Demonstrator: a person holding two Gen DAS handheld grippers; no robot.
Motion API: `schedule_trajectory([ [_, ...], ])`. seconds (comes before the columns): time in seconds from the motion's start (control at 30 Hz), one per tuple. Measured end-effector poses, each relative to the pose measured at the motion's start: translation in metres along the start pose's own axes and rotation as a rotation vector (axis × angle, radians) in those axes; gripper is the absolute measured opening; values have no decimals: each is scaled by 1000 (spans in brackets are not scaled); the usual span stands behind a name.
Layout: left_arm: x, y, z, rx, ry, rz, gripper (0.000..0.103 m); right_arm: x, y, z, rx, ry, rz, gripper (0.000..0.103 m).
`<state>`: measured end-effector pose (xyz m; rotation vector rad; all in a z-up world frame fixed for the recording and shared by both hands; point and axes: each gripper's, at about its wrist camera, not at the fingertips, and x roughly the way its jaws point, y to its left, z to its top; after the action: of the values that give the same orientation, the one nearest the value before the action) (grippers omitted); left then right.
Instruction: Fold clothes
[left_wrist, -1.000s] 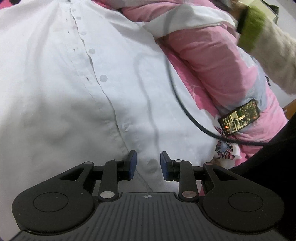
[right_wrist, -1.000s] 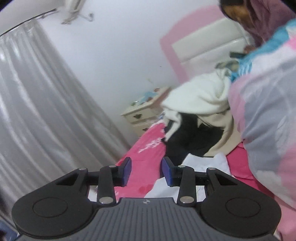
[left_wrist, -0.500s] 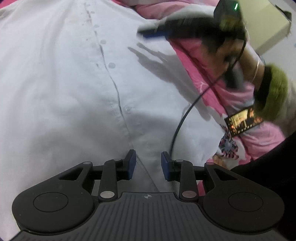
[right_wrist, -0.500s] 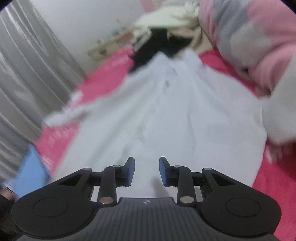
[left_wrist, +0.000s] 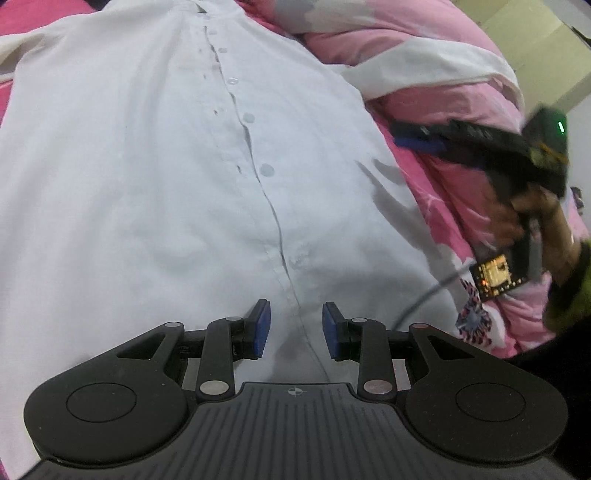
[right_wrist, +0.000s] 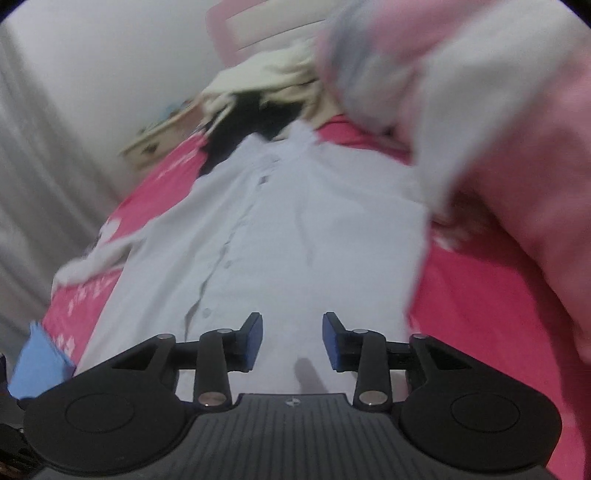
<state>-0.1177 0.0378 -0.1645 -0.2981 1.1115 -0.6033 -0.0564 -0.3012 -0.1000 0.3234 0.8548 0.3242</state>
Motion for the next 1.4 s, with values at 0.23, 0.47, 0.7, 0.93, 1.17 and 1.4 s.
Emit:
schedule_trajectory([
  [0.23,-16,7,9,-87,-30,57,33,-8,-18,-19,90,-30,0,42],
  [0.47,-55,28,20,-169,-141,156,39,-6,-2,-10,45,-73,34,42],
  [0.7,-140,109,35,-473,-365,322,42,11,40,7,-124,-39,96,42],
  [0.93,-235,231,42,-856,-564,508,42,45,109,33,-367,55,195,42],
  [1.17,-281,337,35,-1139,-684,610,43,98,186,55,-544,189,289,42],
  [1.4,-265,417,13,-1423,-703,423,43,162,250,76,-564,282,336,42],
])
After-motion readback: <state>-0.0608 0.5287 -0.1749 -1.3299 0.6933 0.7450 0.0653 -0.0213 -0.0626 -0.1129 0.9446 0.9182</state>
